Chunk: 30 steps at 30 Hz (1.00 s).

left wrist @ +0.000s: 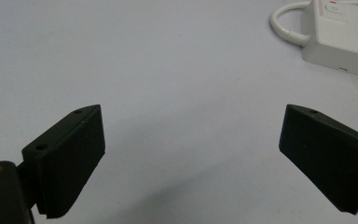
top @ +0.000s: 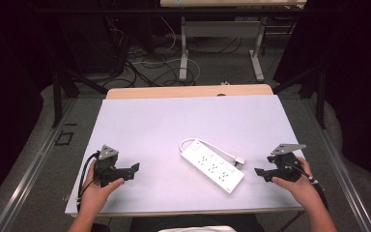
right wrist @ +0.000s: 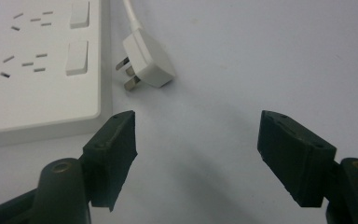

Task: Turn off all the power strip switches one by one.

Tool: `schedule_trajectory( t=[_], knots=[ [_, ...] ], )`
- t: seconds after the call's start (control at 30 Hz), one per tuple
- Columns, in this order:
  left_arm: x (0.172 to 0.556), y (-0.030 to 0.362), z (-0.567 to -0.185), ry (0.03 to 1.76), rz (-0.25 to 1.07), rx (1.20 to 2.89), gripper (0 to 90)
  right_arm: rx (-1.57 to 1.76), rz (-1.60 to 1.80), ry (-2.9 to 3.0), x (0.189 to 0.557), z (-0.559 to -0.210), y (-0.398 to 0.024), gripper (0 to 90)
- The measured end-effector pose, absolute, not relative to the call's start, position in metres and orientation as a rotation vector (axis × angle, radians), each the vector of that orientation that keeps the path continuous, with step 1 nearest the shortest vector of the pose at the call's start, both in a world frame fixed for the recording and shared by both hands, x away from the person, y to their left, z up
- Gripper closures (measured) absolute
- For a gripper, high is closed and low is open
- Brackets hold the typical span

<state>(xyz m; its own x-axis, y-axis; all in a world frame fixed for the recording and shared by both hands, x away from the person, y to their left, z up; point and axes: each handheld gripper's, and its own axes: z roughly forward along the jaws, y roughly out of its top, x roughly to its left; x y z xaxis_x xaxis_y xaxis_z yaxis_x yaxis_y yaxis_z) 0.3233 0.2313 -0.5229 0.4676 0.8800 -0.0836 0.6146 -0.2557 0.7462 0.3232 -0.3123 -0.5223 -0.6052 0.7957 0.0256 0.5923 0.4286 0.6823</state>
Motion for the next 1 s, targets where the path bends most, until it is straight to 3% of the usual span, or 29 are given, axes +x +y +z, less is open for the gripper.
schedule_trajectory(
  t=[0.17, 0.23, 0.73, 1.0],
  knots=[
    [0.321, 0.230, -0.519, 1.220, 0.455, 1.989, 10.9, 1.166, 0.939, 2.431, 0.324, -0.521, -0.307, 32.5],
    [0.320, 0.231, -0.518, 1.211, 0.455, 1.996, 16.8, 1.168, 0.930, 2.451, 0.324, -0.520, -0.303, 34.3],
    [0.319, 0.234, -0.518, 1.235, 0.462, 1.967, 17.3, 1.066, 0.923, 2.551, 0.338, -0.506, -0.267, 38.1],
    [0.318, 0.236, -0.517, 1.236, 0.356, 1.886, 16.5, 1.053, 0.935, 2.588, 0.353, -0.492, -0.242, 38.4]
  ],
)
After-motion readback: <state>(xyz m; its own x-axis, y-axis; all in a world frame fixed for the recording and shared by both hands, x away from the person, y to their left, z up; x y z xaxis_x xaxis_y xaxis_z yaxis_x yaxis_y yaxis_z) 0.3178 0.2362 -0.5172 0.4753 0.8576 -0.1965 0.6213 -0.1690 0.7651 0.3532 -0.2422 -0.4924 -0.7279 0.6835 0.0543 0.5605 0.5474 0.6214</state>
